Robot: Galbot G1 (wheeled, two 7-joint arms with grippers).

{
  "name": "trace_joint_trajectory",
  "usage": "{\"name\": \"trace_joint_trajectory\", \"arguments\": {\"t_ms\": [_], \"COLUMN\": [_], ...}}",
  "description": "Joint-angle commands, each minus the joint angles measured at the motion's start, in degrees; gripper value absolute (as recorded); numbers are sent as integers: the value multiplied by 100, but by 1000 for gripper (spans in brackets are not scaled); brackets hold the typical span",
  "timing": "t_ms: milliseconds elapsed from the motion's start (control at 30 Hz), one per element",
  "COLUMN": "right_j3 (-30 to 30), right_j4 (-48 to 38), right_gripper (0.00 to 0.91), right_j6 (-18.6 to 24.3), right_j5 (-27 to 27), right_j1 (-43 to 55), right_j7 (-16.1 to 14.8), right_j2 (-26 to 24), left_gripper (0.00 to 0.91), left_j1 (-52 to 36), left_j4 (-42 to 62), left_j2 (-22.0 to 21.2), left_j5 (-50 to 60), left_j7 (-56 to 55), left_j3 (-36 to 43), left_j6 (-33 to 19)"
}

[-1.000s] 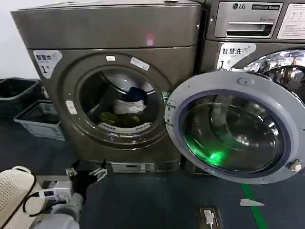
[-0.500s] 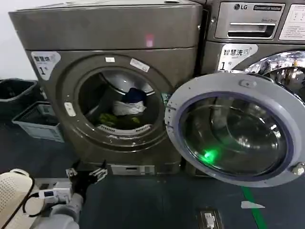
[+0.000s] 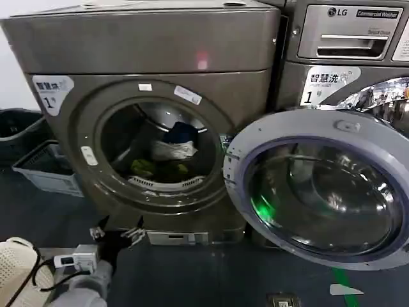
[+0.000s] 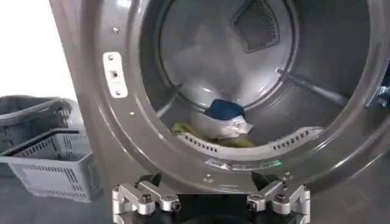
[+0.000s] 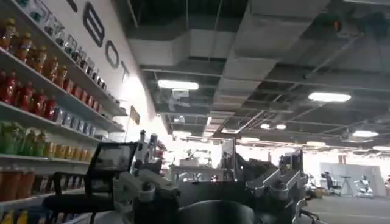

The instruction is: Grasp the clothes from the dryer.

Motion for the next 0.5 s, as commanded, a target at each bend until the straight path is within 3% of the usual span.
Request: {"name": "trace_joint_trajectory", "arguments": {"t_ms": [33, 500], "right_j3": [5, 7], "right_j4": [14, 18], "right_gripper": [907, 907], "right_j6": [9, 22], "right_j5": [11, 13], "right_j1": [5, -32], "right_j7": [1, 1], "right_j2": [4, 64], "left_gripper": [907, 907], "left_j1": [-4, 26], "left_j4": [38, 67], "left_j2": [1, 3], "left_j5": [-8, 89], "left_j7": [14, -16], "left_j3": [-1, -1], "left_j6": [281, 281]}}
